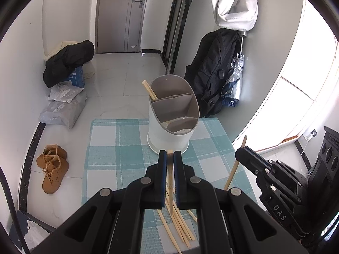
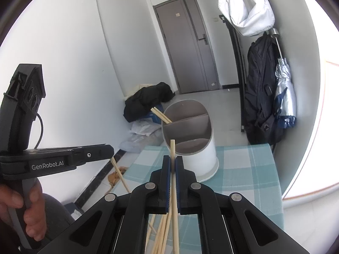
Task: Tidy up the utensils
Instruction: 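Carry both held chopsticks up over the holder opening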
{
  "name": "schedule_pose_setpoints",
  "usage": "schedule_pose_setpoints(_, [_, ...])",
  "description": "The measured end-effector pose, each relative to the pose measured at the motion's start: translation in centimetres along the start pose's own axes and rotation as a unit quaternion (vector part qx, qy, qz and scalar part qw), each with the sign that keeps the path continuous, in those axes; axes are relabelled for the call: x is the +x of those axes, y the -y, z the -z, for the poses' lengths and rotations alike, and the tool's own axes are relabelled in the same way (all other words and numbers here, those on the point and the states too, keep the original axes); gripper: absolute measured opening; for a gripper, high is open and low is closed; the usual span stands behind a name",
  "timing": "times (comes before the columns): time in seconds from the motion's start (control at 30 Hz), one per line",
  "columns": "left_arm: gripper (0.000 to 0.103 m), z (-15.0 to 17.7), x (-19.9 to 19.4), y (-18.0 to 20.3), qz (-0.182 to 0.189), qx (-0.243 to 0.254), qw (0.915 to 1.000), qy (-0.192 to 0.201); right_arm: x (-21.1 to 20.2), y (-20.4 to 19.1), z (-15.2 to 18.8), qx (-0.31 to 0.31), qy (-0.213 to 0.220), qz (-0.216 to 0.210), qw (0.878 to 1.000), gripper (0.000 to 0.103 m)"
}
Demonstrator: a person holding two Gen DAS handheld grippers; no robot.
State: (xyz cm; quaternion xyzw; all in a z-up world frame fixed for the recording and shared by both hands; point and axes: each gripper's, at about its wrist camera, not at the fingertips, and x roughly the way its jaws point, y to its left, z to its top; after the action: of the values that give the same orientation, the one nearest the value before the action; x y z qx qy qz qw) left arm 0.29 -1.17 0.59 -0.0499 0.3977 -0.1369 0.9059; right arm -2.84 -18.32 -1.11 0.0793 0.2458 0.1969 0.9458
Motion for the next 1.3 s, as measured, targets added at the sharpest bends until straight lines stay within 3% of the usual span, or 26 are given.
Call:
schedule_pose_setpoints(0.37, [0.002, -1.4, 0.2, 0.2, 0.014, -0.001, 0.9998, -0.011, 0.7, 0.0, -0.5, -0.021, 0.004, 0.001, 1.0, 0.004])
schedule_pose_setpoints(0.67, [0.002, -3.9, 0.1, 1.2, 0.036, 0.011, 0.9993, -0.005, 1.5, 1.0, -2.7, -0.021, 0.015, 0.003, 1.0, 0.004])
schedule_pose_setpoints(1.03, [0.002, -10.1, -1.0, 2.2, 0.083, 0.012, 0.9964, 0.01, 1.8, 1.9, -9.3, -0.045, 0.053, 0.0, 0.998, 0.004])
schedule_pose_setpoints(1.3, [0.002, -14.8, -1.0, 1.5, 0.086, 0.001, 0.9962, 0.015, 3.3, 1.1, -15.3, -0.079, 0.086, -0.017, 0.993, 0.004])
